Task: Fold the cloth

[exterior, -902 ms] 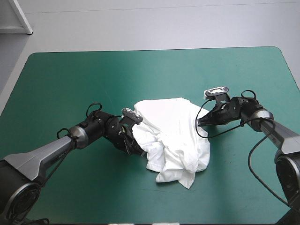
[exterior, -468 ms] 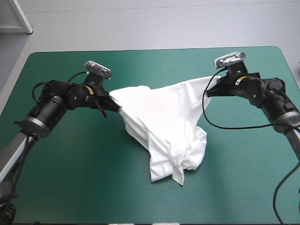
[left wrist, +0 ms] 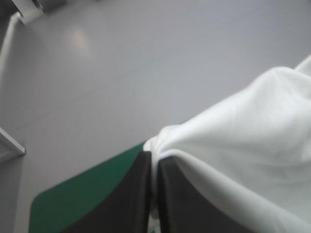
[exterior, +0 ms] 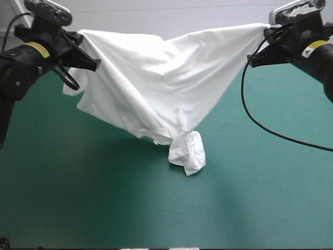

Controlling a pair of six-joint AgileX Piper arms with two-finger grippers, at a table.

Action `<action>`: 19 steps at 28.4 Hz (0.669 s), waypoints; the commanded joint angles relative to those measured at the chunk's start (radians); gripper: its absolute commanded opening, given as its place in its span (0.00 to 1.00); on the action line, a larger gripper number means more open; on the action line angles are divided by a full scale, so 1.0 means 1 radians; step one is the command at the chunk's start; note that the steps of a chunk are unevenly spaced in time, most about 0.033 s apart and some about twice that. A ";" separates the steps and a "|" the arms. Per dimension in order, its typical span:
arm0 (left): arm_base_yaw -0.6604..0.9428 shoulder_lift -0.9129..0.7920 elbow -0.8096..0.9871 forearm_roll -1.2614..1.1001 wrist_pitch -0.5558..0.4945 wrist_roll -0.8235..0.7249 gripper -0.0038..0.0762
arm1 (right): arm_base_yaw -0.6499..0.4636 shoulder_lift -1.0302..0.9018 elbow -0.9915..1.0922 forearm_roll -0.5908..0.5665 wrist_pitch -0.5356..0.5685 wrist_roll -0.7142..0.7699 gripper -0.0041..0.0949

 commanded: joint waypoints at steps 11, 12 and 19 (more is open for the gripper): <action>-0.002 -0.169 -0.278 0.037 -0.008 0.021 0.07 | -0.004 -0.088 -0.351 -0.027 0.064 -0.012 0.03; -0.002 -0.186 -0.278 0.037 -0.007 0.025 0.07 | -0.004 -0.100 -0.351 -0.027 0.064 -0.012 0.03; -0.002 -0.275 -0.278 0.000 0.037 0.045 0.07 | -0.004 -0.187 -0.351 -0.021 0.116 -0.012 0.03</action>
